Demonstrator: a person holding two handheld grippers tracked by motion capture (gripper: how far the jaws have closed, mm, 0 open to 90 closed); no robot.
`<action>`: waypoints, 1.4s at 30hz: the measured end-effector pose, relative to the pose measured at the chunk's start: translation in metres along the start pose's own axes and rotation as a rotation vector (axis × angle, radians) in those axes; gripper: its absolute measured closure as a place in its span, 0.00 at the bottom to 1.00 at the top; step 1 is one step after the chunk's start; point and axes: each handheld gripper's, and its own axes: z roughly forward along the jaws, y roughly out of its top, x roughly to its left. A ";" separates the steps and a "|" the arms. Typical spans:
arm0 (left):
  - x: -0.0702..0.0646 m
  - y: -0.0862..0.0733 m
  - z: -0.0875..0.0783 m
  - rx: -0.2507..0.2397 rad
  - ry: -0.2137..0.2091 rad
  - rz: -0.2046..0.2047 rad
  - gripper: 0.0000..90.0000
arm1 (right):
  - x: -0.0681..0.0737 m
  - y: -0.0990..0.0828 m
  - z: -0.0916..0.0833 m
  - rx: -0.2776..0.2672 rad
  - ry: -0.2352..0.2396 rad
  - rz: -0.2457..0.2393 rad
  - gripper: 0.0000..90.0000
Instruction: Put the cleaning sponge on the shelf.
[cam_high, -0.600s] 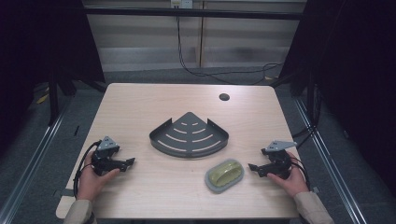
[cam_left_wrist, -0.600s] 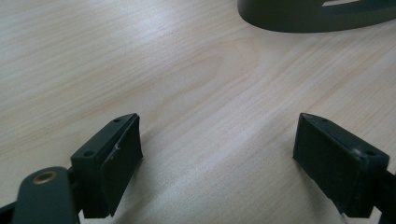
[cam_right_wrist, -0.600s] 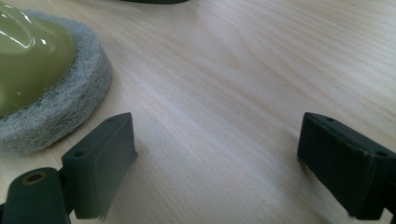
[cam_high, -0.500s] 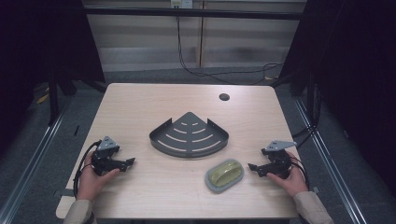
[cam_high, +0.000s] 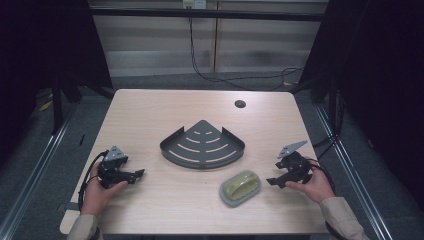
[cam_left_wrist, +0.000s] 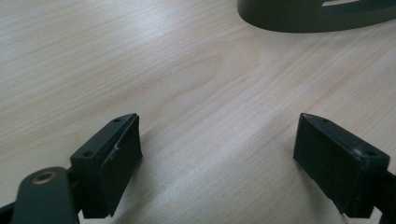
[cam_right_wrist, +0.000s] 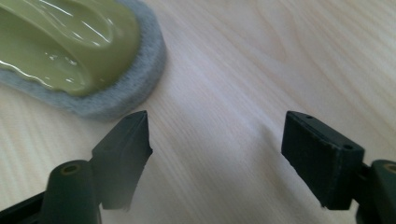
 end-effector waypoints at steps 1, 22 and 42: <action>0.000 0.000 0.000 0.000 0.000 0.000 0.16 | 0.000 0.000 0.000 0.000 0.000 0.000 0.27; 0.000 0.000 0.000 -0.002 -0.002 -0.001 0.16 | 0.044 0.067 -0.016 0.153 0.099 -0.291 0.31; 0.000 -0.001 0.000 -0.002 -0.007 -0.001 0.16 | 0.072 0.095 0.010 0.262 0.142 -0.427 0.41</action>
